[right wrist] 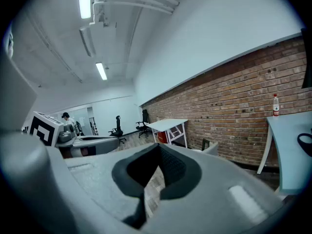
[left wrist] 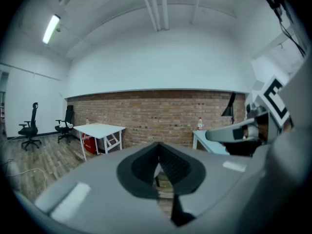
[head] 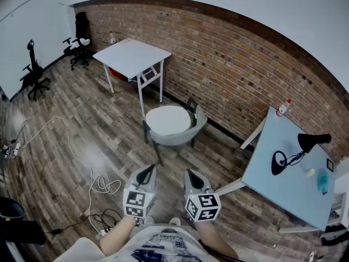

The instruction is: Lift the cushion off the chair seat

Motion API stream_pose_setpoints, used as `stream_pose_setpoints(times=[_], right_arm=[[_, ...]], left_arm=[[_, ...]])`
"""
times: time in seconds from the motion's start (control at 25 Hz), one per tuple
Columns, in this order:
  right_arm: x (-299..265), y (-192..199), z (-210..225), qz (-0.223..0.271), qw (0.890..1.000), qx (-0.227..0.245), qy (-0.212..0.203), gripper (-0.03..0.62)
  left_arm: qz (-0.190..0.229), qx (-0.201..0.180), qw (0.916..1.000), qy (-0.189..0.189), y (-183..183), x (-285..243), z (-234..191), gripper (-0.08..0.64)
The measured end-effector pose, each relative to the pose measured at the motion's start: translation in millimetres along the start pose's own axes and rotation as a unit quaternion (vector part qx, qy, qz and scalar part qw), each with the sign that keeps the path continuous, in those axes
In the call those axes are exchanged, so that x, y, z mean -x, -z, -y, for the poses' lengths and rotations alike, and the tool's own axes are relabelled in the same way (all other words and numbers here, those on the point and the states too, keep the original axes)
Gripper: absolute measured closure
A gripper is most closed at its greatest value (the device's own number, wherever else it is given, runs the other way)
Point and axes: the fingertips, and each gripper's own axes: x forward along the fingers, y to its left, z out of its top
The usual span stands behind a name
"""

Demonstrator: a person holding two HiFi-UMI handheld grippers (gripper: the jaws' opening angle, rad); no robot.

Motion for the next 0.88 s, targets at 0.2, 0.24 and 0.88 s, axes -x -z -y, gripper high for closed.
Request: stream_pose_setpoints(times=[0.2,0.24,0.88], right_arm=[[1.4,-2.5,15.9,0.005,1.000,-0.009,-0.004,0.595],[1.8,-3.1,19.9,0.007,1.000,-0.015,-0.006,0.595],[-18.5,5.8,72.6,-0.013,0.999,-0.029,-0.020,0.594]], left_arm=[[-0.010,-0.005,0.9999,0.006,4.2,-8.1,13.6,0.568],[-0.012,-0.005,0.9999,0.004,5.3,-10.4,15.9,0.568],[-0.036,-0.002,0.9991,-0.023,17.6,-56.2,19.1,0.568]])
